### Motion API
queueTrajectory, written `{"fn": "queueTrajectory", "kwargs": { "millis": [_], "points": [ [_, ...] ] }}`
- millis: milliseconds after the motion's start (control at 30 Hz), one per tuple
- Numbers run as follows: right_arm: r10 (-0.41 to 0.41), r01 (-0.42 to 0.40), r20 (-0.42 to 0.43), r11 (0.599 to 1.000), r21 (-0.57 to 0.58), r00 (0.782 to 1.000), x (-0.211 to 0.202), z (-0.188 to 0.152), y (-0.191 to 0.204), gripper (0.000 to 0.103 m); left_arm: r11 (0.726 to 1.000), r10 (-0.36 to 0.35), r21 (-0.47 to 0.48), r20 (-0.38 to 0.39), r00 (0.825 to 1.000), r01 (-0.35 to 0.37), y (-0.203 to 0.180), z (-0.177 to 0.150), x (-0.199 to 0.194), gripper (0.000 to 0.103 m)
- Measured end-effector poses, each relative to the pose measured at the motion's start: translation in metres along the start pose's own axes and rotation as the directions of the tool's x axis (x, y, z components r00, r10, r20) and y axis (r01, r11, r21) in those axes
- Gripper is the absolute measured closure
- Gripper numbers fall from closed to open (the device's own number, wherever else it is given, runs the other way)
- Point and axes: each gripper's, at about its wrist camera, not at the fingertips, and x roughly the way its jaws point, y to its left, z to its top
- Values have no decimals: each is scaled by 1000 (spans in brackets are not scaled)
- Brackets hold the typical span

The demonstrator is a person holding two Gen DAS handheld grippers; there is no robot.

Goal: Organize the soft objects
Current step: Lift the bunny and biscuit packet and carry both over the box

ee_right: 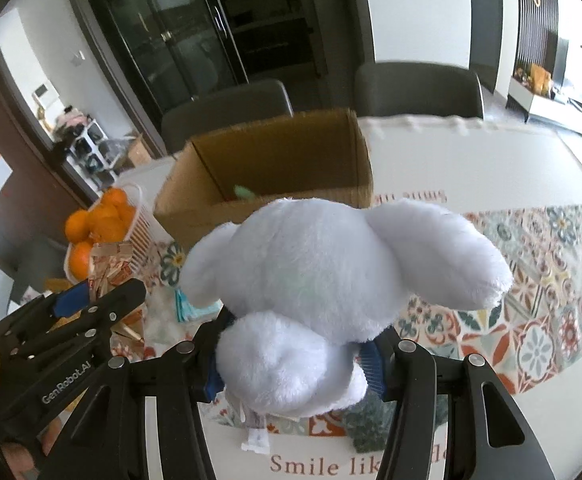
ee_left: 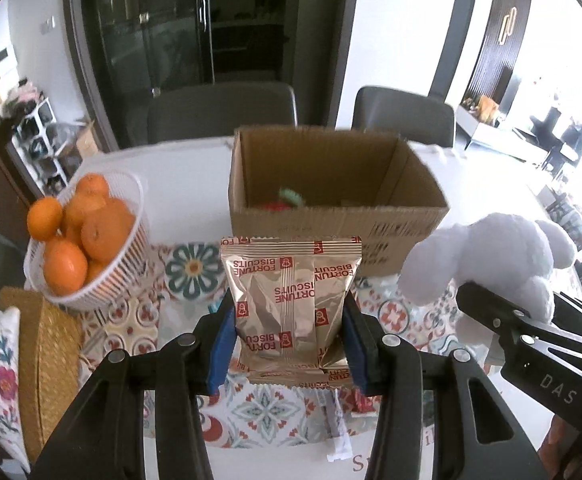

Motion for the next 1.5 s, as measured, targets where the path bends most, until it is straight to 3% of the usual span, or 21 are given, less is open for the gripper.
{"fn": "queueTrajectory", "kwargs": {
  "millis": [367,767,1000,1367,1500],
  "points": [
    [13,-9,97,999,-42,995,-18,36,12,48,1000,7,22,104,995,-10,0,45,-19,56],
    [22,-9,139,995,-95,990,-11,82,21,48,998,13,51,141,990,-21,-1,92,-5,56],
    [37,-29,84,995,-96,996,15,110,19,48,998,-2,60,91,996,-4,1,117,24,56],
    [78,-84,-92,995,-60,993,88,139,9,47,997,-32,62,-73,997,37,4,139,91,55],
    [95,-100,-126,994,-35,987,106,142,-1,44,998,-40,50,-115,993,46,3,142,107,41]
  ]
}}
